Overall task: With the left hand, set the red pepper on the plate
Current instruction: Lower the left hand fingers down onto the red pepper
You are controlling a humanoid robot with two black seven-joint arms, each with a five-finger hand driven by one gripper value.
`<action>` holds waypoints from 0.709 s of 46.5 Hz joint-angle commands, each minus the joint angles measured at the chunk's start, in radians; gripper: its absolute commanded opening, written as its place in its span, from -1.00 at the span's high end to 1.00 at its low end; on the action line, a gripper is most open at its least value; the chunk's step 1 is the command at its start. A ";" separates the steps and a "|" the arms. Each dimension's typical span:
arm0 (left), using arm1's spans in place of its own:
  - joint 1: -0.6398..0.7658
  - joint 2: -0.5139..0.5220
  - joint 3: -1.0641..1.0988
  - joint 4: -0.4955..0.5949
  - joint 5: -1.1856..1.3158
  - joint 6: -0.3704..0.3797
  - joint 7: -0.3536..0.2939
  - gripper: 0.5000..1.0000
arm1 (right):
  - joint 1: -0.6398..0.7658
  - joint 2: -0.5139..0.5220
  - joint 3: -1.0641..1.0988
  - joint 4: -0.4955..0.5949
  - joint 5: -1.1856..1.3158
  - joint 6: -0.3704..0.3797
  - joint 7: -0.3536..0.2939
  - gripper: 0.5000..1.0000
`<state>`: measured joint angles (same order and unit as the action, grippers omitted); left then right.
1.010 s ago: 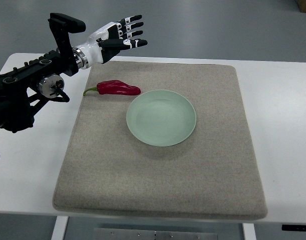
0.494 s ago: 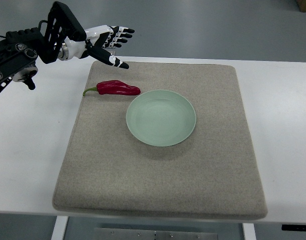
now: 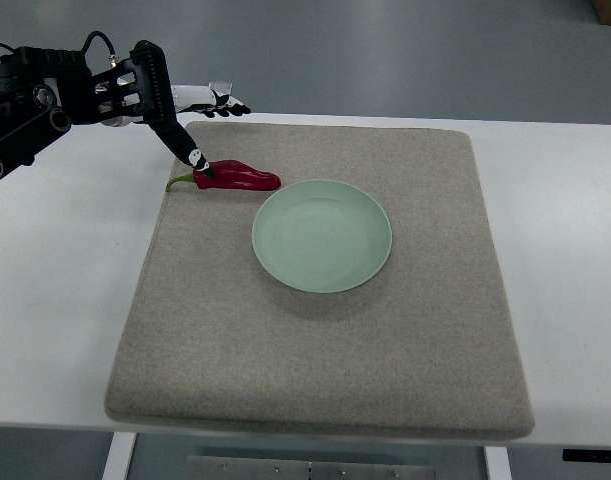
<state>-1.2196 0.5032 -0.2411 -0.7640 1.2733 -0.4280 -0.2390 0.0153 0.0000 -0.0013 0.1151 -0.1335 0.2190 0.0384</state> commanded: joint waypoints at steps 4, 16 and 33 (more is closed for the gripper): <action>-0.003 -0.002 0.020 0.002 0.103 0.008 -0.022 -0.93 | 0.000 0.000 0.000 0.000 0.000 0.000 0.000 -0.71; -0.003 -0.023 0.094 0.000 0.107 0.028 -0.023 -0.93 | 0.000 0.000 0.000 0.000 0.000 0.000 0.000 -0.71; 0.000 -0.054 0.114 0.000 0.104 0.051 -0.040 -0.95 | 0.000 0.000 0.001 0.000 0.000 0.000 0.000 -0.72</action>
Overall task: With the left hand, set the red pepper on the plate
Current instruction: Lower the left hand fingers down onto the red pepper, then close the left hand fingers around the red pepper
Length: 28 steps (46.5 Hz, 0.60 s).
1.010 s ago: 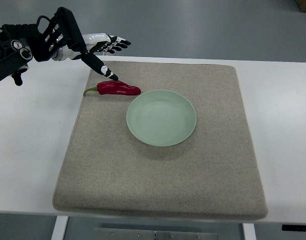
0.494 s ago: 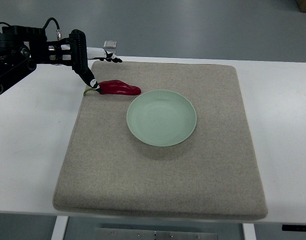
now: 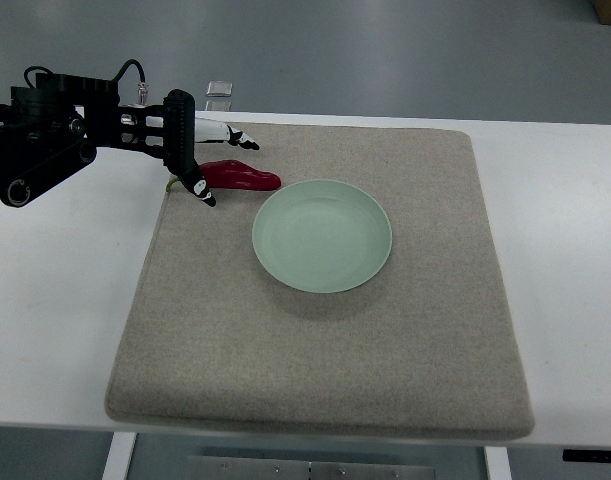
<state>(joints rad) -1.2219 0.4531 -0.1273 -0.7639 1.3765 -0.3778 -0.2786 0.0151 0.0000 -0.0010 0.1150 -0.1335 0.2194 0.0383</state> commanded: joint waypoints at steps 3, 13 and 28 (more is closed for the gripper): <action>0.007 -0.007 0.002 0.000 0.006 0.000 0.001 -0.93 | 0.000 0.000 -0.001 0.000 0.000 0.000 0.000 -0.71; 0.012 -0.027 0.011 0.008 0.009 0.045 0.001 -0.90 | 0.000 0.000 0.001 0.000 0.000 0.000 0.000 -0.71; 0.008 -0.033 0.075 0.009 0.003 0.094 0.001 -0.65 | 0.000 0.000 -0.001 0.000 0.000 0.000 0.000 -0.71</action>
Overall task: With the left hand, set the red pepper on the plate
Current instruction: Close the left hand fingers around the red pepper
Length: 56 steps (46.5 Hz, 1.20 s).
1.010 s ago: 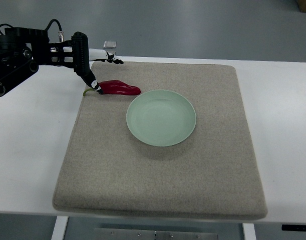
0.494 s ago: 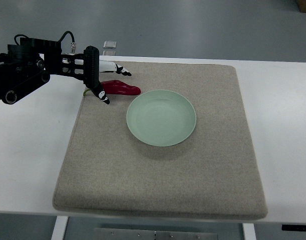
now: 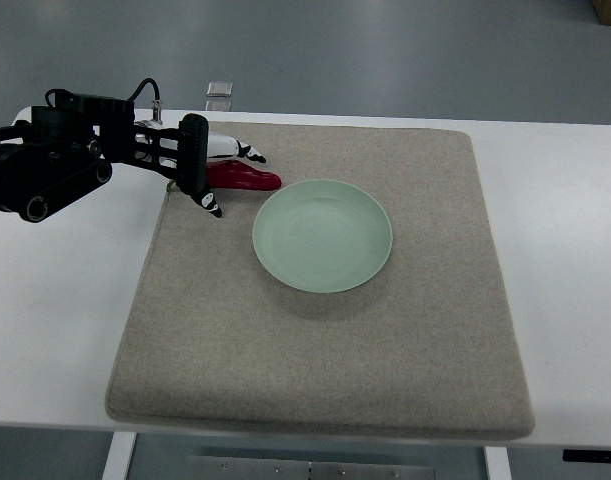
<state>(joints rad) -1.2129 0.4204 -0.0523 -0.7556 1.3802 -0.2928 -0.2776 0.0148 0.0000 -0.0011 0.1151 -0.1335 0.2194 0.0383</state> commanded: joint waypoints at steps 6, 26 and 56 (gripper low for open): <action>0.000 0.001 0.002 0.005 -0.010 0.018 0.000 -0.62 | 0.001 0.000 0.000 0.000 0.000 0.000 0.000 -0.71; 0.001 0.001 0.006 0.016 0.000 0.046 0.000 -0.42 | 0.001 0.000 0.000 0.000 0.000 0.000 0.000 -0.71; 0.003 -0.005 0.009 0.024 0.002 0.047 0.001 0.20 | 0.001 0.000 0.000 0.000 0.000 0.000 0.000 -0.71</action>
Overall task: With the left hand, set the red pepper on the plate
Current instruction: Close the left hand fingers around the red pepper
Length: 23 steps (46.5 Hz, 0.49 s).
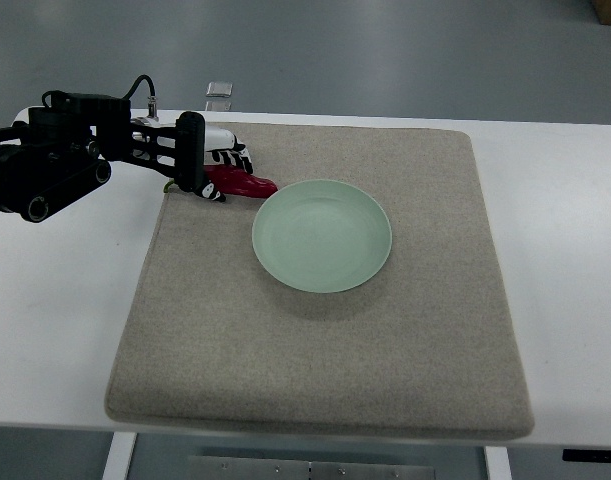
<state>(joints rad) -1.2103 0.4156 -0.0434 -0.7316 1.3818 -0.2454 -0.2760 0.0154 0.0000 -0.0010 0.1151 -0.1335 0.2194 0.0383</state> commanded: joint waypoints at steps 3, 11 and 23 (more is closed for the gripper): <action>0.000 0.000 0.000 0.000 0.000 0.000 0.000 0.30 | 0.000 0.000 -0.001 0.000 0.000 0.000 0.000 -0.71; 0.000 -0.001 0.007 0.000 0.002 -0.002 0.001 0.51 | 0.000 0.000 -0.001 0.000 0.000 0.000 0.000 -0.71; 0.000 0.000 0.007 0.000 0.002 -0.002 0.001 0.80 | 0.000 0.000 -0.001 0.000 0.000 0.000 0.000 -0.71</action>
<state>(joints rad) -1.2104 0.4145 -0.0368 -0.7317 1.3837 -0.2469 -0.2745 0.0153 0.0000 -0.0011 0.1151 -0.1335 0.2194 0.0383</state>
